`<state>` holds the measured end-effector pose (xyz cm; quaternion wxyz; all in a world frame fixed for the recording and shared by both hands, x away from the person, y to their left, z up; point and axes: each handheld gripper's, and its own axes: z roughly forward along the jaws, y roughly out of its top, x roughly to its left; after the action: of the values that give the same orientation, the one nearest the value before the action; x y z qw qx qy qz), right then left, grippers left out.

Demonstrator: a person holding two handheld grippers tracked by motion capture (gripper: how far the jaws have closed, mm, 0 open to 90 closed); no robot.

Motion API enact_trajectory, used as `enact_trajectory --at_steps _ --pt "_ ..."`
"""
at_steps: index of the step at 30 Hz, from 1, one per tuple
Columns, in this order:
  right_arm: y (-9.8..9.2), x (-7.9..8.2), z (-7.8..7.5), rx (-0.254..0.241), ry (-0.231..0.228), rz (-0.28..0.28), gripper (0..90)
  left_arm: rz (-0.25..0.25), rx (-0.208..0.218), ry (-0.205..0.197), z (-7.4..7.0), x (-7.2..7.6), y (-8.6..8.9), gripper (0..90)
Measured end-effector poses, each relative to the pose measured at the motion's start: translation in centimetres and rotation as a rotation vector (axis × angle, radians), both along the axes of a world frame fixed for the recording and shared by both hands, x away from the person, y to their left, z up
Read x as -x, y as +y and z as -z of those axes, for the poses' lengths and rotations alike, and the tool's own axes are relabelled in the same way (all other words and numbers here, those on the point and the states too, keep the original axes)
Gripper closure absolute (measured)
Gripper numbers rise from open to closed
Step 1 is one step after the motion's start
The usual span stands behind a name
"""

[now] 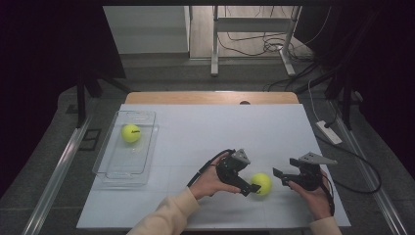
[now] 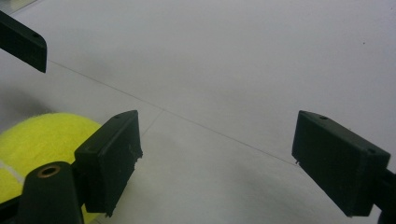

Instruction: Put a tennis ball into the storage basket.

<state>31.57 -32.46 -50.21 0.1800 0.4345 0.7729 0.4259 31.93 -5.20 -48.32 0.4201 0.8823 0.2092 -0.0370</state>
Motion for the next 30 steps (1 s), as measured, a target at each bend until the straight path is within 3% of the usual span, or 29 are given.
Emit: enact_trajectory --at_steps 20,30 --pt "0.0 -0.1 0.0 -0.003 -0.001 -0.003 15.9 0.021 -0.048 0.004 0.8 -0.1 -1.6 6.2" --pt "0.0 0.0 0.0 -0.004 -0.002 -0.002 15.9 0.037 -0.078 0.008 1.3 -0.1 -3.3 5.7"
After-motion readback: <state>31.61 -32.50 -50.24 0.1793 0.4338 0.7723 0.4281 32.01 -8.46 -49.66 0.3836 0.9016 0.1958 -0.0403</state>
